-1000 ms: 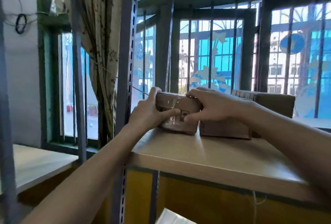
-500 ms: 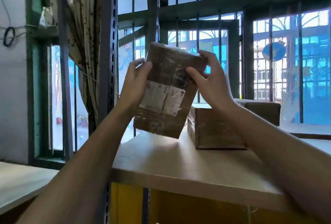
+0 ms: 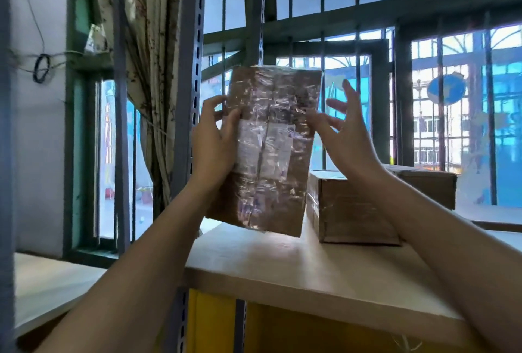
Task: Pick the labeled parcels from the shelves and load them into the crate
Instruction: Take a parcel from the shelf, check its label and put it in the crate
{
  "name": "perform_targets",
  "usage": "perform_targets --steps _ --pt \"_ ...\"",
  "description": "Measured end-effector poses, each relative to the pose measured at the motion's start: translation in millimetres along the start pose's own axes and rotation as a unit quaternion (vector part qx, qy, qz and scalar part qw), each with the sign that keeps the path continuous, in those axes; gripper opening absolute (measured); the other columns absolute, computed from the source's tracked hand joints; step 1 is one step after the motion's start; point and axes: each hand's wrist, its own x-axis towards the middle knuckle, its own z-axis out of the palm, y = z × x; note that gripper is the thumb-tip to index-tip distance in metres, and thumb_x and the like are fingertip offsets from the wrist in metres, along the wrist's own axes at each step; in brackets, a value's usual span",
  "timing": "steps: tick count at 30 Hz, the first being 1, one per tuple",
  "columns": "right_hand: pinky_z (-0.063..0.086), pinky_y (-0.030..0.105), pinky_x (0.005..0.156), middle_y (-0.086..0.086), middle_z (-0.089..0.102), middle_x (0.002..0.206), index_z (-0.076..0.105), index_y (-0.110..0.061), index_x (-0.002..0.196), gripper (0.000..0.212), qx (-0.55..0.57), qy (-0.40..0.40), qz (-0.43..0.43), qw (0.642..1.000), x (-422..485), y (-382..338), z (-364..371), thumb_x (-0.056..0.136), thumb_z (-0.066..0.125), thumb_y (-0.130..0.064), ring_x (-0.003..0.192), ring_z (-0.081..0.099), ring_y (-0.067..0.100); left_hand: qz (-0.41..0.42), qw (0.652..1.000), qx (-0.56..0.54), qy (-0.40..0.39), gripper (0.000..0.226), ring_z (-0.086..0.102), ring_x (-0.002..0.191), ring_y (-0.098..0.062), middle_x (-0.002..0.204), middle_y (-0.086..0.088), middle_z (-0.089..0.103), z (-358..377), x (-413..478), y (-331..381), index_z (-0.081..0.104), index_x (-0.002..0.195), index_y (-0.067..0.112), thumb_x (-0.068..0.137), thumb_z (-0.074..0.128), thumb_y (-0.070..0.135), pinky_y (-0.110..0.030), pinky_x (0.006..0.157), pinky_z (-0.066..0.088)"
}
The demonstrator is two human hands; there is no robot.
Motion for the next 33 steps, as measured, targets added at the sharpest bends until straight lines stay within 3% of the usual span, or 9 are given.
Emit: perform_targets --steps 7,10,12,15,17,19,25,30,33 --pt "0.022 0.034 0.111 -0.004 0.017 0.155 0.002 -0.028 0.148 0.074 -0.042 -0.104 -0.026 0.993 -5.8 3.7 5.6 0.094 0.051 -0.019 0.139 0.024 0.014 -0.054 0.988 -0.109 -0.092 0.023 0.059 0.075 0.005 0.098 0.013 0.055 -15.0 -12.5 -3.1 0.038 0.095 0.031 0.093 0.047 0.010 -0.012 0.057 0.050" --pt "0.032 0.032 0.103 0.001 0.037 0.147 0.016 -0.025 0.146 0.062 -0.107 -0.060 -0.061 0.991 1.9 3.9 10.8 0.094 0.050 -0.021 0.125 0.042 0.015 -0.046 0.983 -0.108 -0.139 0.033 0.061 0.092 0.004 0.112 0.016 0.056 -18.7 -7.4 -4.2 0.040 0.103 0.037 0.090 0.053 0.010 -0.016 0.073 0.052" --pt "0.037 0.024 0.087 0.009 0.050 0.131 0.039 -0.021 0.135 0.042 -0.178 -0.042 -0.020 0.983 12.2 6.9 19.3 0.093 0.050 -0.021 0.104 0.049 0.015 -0.013 0.990 0.034 -0.137 0.025 0.056 0.102 -0.009 0.126 -0.001 0.051 -16.2 5.4 -5.6 0.049 0.109 0.028 0.090 0.054 0.013 -0.018 0.087 0.044" --pt "0.042 0.029 0.086 0.013 0.060 0.119 0.062 -0.011 0.113 0.027 -0.332 -0.253 0.069 0.906 18.2 17.0 34.6 0.094 0.047 -0.023 0.106 0.056 0.025 -0.047 0.876 0.311 -0.365 0.024 0.051 0.098 -0.017 0.123 -0.011 0.053 -5.2 17.9 -12.6 0.059 0.113 0.011 0.094 0.048 0.022 -0.023 0.084 0.037" --pt "0.039 0.031 0.095 0.016 0.056 0.127 0.059 -0.003 0.117 0.039 -0.428 -0.399 0.103 0.804 11.9 20.2 42.7 0.099 0.036 -0.028 0.117 0.051 0.028 -0.159 0.756 0.320 -0.548 0.044 0.054 0.097 -0.021 0.115 -0.015 0.059 0.6 13.2 -13.2 0.058 0.114 0.006 0.097 0.034 0.040 -0.031 0.087 0.041" --pt "0.032 0.029 0.101 0.015 0.048 0.138 0.050 -0.003 0.129 0.046 -0.438 -0.441 0.129 0.773 9.6 16.5 42.0 0.101 0.028 -0.031 0.125 0.045 0.025 -0.215 0.722 0.273 -0.598 0.058 0.057 0.100 -0.026 0.113 -0.017 0.060 2.1 10.1 -15.8 0.057 0.118 0.005 0.096 0.025 0.049 -0.033 0.085 0.044" --pt "0.027 0.033 0.107 0.014 0.044 0.142 0.046 -0.005 0.134 0.048 -0.424 -0.412 0.134 0.795 22.8 0.0 5.9 0.099 0.033 -0.035 0.129 0.040 0.028 -0.132 0.751 0.316 -0.565 0.043 0.056 0.103 -0.024 0.111 -0.008 0.060 -2.3 9.9 -17.5 0.058 0.107 0.015 0.095 0.032 0.047 -0.032 0.090 0.040" --pt "0.027 0.036 0.108 0.003 0.028 0.153 0.030 -0.023 0.144 0.079 -0.480 -0.429 0.213 0.735 -4.3 0.3 -28.5 0.081 0.039 -0.070 0.136 0.031 0.023 -0.016 0.933 0.130 -0.334 0.034 0.050 0.108 -0.012 0.135 -0.003 0.051 39.8 -13.8 8.2 0.046 0.128 0.021 0.095 0.044 0.019 -0.015 0.077 0.037" --pt "0.035 0.044 0.103 0.003 0.040 0.146 0.032 -0.033 0.140 0.070 -0.544 -0.327 0.130 0.762 -32.1 3.5 -33.6 0.081 0.041 -0.070 0.129 0.041 0.027 -0.105 0.946 0.031 -0.306 0.037 0.043 0.121 -0.016 0.143 -0.004 0.041 76.0 -36.0 17.9 0.037 0.134 0.023 0.097 0.039 0.020 -0.021 0.091 0.030"
